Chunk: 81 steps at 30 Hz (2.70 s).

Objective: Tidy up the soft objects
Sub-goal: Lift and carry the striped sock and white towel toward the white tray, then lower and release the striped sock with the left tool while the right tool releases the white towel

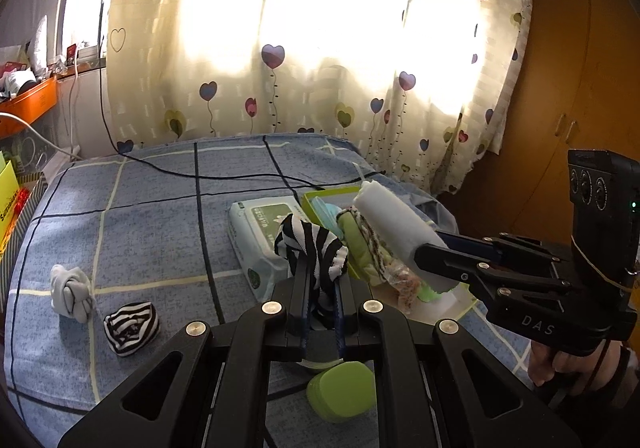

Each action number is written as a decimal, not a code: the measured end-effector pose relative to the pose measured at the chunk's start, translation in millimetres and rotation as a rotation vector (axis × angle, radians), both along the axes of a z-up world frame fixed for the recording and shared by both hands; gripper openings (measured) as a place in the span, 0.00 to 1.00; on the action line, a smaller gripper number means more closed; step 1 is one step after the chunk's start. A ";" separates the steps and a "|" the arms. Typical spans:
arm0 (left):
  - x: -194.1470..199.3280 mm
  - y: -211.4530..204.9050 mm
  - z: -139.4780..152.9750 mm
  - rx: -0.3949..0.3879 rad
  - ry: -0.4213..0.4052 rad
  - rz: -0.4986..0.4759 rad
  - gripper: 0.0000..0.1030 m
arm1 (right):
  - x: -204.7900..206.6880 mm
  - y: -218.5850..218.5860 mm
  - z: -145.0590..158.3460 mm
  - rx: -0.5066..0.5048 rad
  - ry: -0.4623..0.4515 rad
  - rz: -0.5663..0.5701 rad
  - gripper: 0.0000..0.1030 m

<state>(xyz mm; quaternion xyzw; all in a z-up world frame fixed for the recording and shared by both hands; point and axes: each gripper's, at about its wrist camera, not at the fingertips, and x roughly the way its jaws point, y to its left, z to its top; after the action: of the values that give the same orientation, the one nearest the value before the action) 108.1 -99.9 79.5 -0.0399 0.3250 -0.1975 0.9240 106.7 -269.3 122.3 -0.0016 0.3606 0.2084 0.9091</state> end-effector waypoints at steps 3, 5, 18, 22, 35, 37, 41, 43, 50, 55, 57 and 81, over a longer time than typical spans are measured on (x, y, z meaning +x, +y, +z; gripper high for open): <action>1.2 -10.7 1.7 0.001 -0.001 -0.025 0.09 | -1.3 -15.1 0.8 0.002 -0.003 -0.030 0.21; 2.3 -18.7 2.4 0.003 0.000 -0.041 0.09 | -2.8 -25.3 1.0 0.002 -0.005 -0.049 0.21; 7.1 -71.4 -8.4 0.016 0.041 -0.152 0.09 | -11.6 -78.6 -12.1 0.003 0.027 -0.158 0.21; 8.5 -86.5 -16.0 0.018 0.067 -0.182 0.09 | -12.7 -87.4 -21.1 0.004 0.051 -0.176 0.21; 20.9 -122.4 -48.1 0.030 0.182 -0.238 0.09 | -3.2 -111.2 -61.5 0.000 0.149 -0.218 0.21; 24.6 -127.0 -54.4 0.032 0.206 -0.244 0.09 | 0.3 -114.2 -68.7 0.001 0.167 -0.224 0.21; 35.0 -134.2 -67.7 0.039 0.262 -0.240 0.09 | 10.3 -117.6 -82.1 0.004 0.200 -0.229 0.21; 41.1 -136.3 -72.7 0.040 0.283 -0.229 0.09 | 15.7 -116.9 -86.4 0.006 0.208 -0.226 0.21; 57.2 -140.6 -79.6 0.054 0.295 -0.185 0.09 | 36.0 -114.9 -95.0 0.004 0.223 -0.223 0.21; 68.5 -141.9 -81.6 0.073 0.289 -0.152 0.09 | 50.4 -113.1 -97.4 -0.001 0.226 -0.222 0.21; 72.6 -142.4 -81.8 0.075 0.286 -0.147 0.09 | 56.5 -113.1 -98.2 -0.002 0.227 -0.221 0.21; 68.8 -137.4 -73.1 0.091 0.242 -0.140 0.42 | 37.7 -115.2 -81.0 -0.008 0.195 -0.248 0.51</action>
<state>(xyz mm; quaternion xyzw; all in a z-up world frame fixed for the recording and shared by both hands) 176.9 -237.3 6.4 0.0012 0.4444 -0.2406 0.8629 144.4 -384.5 41.2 0.0597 0.4453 0.0922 0.8886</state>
